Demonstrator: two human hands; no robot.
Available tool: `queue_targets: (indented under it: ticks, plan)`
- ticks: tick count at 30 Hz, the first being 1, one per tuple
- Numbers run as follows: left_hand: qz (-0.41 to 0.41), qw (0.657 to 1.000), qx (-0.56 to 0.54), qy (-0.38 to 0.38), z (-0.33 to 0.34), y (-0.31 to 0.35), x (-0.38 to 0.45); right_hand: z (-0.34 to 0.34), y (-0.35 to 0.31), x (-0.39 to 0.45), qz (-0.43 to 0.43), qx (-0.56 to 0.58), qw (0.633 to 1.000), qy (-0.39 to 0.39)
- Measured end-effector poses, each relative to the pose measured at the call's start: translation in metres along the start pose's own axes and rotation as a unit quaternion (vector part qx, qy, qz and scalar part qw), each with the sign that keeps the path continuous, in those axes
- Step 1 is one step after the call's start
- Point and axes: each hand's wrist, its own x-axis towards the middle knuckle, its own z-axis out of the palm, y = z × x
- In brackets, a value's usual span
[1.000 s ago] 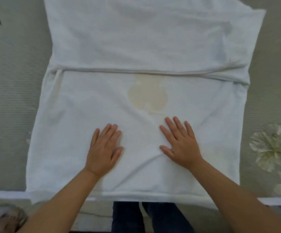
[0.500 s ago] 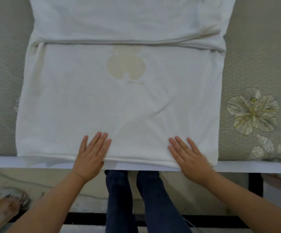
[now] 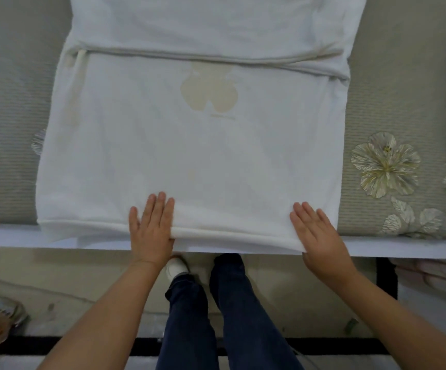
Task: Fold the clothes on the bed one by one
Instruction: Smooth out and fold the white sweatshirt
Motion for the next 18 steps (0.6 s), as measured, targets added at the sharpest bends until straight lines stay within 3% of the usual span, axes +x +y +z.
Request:
queue_targets:
  ticks: [3,8,10,15,18]
  plan:
    - [0.059,0.995,0.004,0.086,-0.011,-0.026,-0.004,-0.005,-0.005,0.001,0.042,-0.019,0.997,-0.061]
    - [-0.044,0.992,-0.052,0.109,-0.031,-0.097,-0.018,-0.004,-0.020,-0.010,0.125,0.015,0.984,-0.124]
    - [-0.042,0.989,-0.059,0.127,-0.037,-0.120,-0.020,0.000,-0.026,-0.012,0.134,0.012,0.982,-0.134]
    - [0.031,0.994,-0.048,0.092,-0.045,-0.137,-0.051,0.000,-0.048,-0.025,0.170,-0.058,0.949,-0.259]
    - [0.065,0.997,-0.001,0.033,-0.047,-0.140,-0.086,-0.007,-0.067,-0.046,0.158,-0.086,0.929,-0.323]
